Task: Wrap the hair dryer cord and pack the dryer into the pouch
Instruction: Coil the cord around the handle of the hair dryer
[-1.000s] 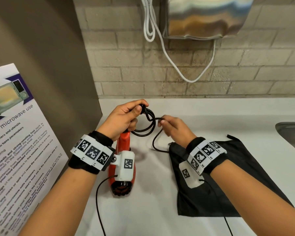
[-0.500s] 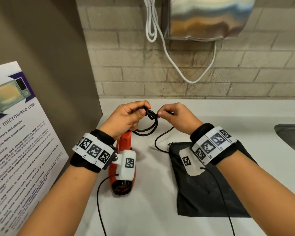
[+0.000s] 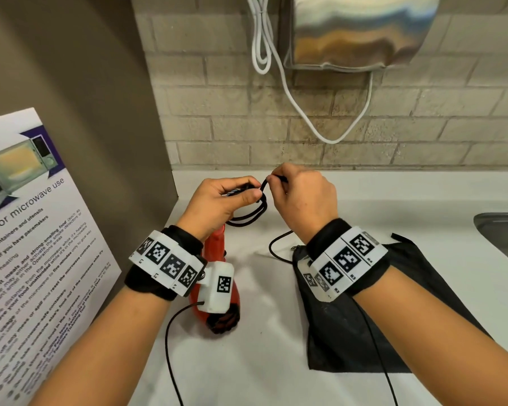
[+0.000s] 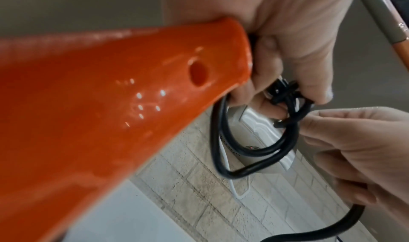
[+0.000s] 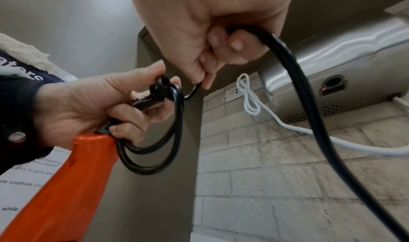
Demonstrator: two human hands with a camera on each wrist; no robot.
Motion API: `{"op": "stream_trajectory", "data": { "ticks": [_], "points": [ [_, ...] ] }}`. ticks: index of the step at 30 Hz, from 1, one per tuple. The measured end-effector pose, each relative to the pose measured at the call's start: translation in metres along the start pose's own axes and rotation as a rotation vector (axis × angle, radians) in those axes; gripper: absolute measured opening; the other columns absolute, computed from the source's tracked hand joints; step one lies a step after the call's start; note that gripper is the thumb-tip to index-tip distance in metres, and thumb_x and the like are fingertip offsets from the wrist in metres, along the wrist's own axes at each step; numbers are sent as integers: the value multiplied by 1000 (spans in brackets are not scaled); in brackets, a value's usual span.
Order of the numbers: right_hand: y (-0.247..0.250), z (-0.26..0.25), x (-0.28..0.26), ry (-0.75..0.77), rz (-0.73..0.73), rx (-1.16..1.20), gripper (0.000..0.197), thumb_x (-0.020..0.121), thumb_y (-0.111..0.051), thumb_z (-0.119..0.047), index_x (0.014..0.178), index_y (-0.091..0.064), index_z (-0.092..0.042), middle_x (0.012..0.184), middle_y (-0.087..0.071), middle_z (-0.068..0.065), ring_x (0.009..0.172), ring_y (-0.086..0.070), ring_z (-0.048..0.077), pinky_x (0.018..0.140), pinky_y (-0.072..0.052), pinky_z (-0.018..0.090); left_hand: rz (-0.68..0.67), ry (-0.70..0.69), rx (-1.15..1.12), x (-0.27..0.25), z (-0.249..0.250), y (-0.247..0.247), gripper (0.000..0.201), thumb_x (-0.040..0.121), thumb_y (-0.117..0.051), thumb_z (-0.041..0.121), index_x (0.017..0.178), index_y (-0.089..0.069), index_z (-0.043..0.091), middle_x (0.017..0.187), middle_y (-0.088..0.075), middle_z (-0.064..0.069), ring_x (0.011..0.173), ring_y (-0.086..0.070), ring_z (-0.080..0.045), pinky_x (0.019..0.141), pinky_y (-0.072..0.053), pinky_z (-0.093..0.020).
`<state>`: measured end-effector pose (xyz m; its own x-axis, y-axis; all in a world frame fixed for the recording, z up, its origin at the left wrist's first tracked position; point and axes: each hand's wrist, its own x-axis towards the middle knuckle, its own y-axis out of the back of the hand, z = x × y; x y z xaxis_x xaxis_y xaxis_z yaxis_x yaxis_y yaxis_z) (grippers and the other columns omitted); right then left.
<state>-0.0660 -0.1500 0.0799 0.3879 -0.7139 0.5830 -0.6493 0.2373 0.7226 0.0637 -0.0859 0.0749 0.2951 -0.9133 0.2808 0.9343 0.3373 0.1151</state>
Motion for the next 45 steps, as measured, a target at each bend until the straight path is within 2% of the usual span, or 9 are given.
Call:
{"op": "stream_trajectory", "data": {
  "ticks": [8, 13, 22, 30, 33, 36, 39, 42, 45],
  "points": [
    [3, -5, -3, 95, 175, 102, 20, 90, -50, -32, 90, -65, -19, 85, -69, 0, 77, -64, 25, 60, -39, 28, 46, 11, 7, 0, -1, 1, 33, 85, -57, 4, 118, -59, 3, 70, -64, 5, 33, -35, 1, 39, -29, -6],
    [-1, -5, 1, 187, 259, 140, 21, 86, -50, -31, 81, -66, -18, 75, -68, -3, 62, -63, 20, 51, -39, 24, -86, 10, 74, 0, 2, 0, 40, 86, -54, 2, 125, -51, 10, 44, -57, 16, 31, -32, 0, 39, -28, -6],
    [6, 4, 2, 330, 218, 202, 23, 85, -48, -29, 84, -67, -17, 77, -66, -3, 64, -62, 16, 51, -49, 29, -178, -1, 176, 3, -1, -7, 26, 91, -48, 4, 115, -56, 12, 50, -57, 23, 37, -41, 2, 43, -31, -7],
    [18, 33, 8, 316, -14, 338, 21, 86, -53, -27, 92, -68, -13, 81, -63, -3, 76, -52, 12, 70, -47, 31, -193, 4, 130, 3, 0, -20, 24, 92, -44, 0, 113, -55, -4, 74, -55, 9, 41, -48, 14, 46, -33, 2],
    [18, 51, 0, 271, -6, 365, 31, 86, -48, -35, 103, -65, -15, 88, -55, -11, 81, -44, 2, 78, -34, 15, -153, 9, 123, 5, -4, -22, 24, 92, -44, 1, 114, -54, -3, 58, -56, 19, 38, -47, 10, 43, -31, 0],
    [3, 83, -14, 51, 37, 391, 26, 89, -50, -27, 110, -58, -14, 93, -51, -4, 80, -46, 9, 73, -37, 17, -128, 20, 104, 8, -7, -20, 24, 93, -42, 1, 115, -53, -2, 42, -53, 19, 32, -42, 5, 40, -28, -3],
    [-27, 121, -31, -258, -344, 153, 21, 88, -54, -20, 107, -57, -11, 99, -58, 8, 80, -52, 19, 80, -46, 31, -119, 2, 82, 9, -8, -20, 25, 93, -42, -1, 116, -52, -1, 40, -52, 22, 35, -45, 8, 42, -30, 0],
    [-52, 140, -51, -295, -844, -203, 29, 87, -53, -25, 112, -58, -10, 118, -61, 12, 106, -56, 26, 91, -43, 30, -96, -13, 68, 10, -8, -20, 26, 92, -42, -1, 116, -52, -1, 39, -51, 23, 37, -47, 11, 44, -31, 2],
    [-61, 141, -61, -324, -969, -306, 38, 86, -57, -28, 118, -55, -7, 122, -58, 11, 112, -55, 26, 94, -44, 30, -61, -17, 37, 14, -11, -15, 22, 93, -42, 2, 112, -54, 4, 40, -50, 21, 35, -44, 7, 43, -30, -1]
  ]
}}
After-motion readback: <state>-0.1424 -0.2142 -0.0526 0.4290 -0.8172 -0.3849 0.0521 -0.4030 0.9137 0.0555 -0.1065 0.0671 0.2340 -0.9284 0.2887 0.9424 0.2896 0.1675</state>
